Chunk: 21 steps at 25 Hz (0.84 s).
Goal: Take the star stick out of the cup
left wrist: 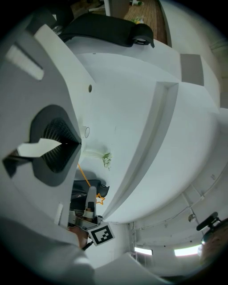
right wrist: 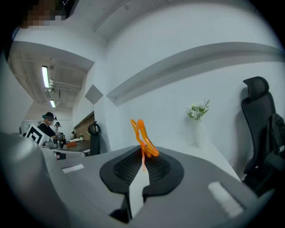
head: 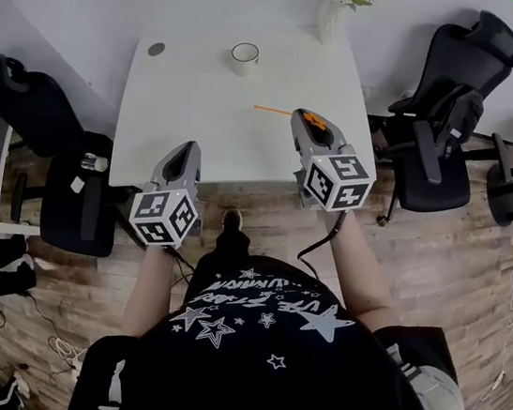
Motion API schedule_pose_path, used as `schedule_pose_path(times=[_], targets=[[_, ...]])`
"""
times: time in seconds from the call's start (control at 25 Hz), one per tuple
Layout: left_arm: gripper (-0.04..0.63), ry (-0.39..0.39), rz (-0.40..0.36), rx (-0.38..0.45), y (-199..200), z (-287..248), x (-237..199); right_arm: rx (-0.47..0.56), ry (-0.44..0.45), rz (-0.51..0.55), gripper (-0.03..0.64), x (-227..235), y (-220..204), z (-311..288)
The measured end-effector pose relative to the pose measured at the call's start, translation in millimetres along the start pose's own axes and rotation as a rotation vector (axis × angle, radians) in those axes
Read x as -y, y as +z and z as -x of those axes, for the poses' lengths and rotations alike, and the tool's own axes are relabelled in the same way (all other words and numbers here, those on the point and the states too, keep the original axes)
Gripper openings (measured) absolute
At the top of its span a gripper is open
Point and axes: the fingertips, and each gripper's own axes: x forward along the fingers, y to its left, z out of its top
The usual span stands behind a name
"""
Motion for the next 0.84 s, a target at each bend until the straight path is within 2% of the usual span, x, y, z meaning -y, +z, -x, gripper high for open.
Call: schedule_pose_path(times=[0.84], targets=[[0.003, 0.051, -0.008, -0.025, -51.3, 91.9, 60.2, -0.046, 0.063, -0.014, 0.029, -22.7, -46.7, 98.2]])
